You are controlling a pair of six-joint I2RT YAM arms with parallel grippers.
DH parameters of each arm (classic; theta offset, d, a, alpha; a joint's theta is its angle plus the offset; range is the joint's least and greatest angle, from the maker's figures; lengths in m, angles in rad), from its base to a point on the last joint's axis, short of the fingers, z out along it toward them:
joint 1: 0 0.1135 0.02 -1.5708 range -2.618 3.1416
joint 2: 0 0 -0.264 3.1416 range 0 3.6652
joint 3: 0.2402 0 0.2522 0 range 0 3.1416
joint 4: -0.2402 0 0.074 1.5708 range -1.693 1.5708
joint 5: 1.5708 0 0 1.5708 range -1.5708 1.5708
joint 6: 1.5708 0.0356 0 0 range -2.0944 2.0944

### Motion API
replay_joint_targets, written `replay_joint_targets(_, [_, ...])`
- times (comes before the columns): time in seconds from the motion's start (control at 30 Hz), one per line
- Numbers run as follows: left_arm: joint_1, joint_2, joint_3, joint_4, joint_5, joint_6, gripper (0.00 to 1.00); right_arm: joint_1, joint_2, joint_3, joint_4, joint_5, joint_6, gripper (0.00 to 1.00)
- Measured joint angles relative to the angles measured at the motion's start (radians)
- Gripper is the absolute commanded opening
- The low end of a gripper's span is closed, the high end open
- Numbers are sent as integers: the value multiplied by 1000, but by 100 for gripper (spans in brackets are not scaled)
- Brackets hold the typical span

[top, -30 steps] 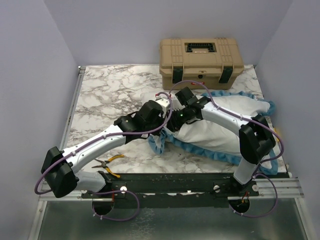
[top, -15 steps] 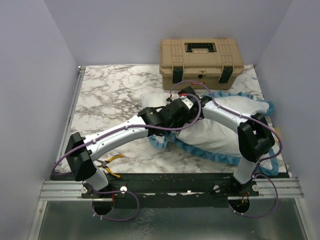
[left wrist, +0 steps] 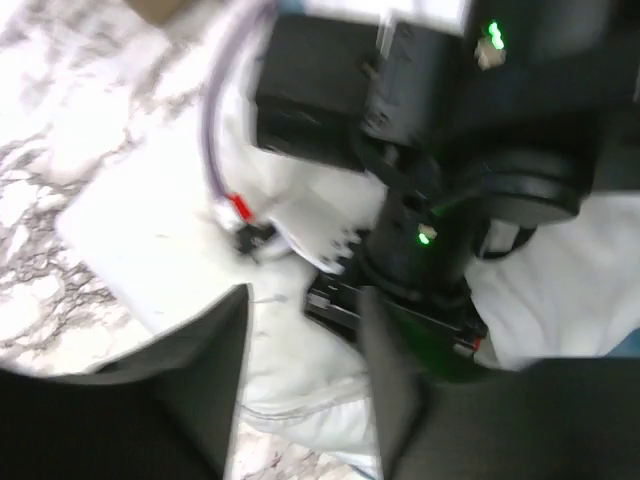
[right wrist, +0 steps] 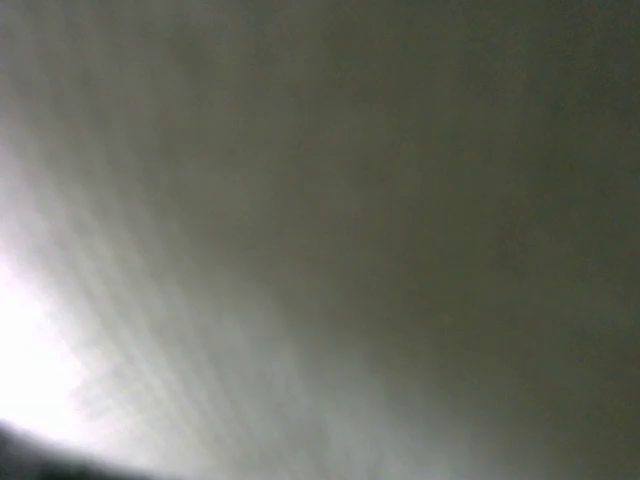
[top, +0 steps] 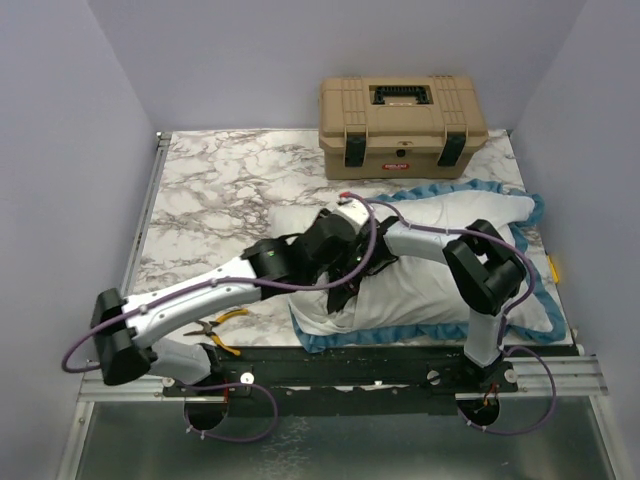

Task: Put the pillow into the pillowcase
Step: Stuff the pillow into the pillowcase.

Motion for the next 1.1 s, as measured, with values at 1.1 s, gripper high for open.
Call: replay_joint_targets(1.1, [636, -602, -861, 97, 656, -914, 66, 21, 0, 36, -55, 84, 50, 3])
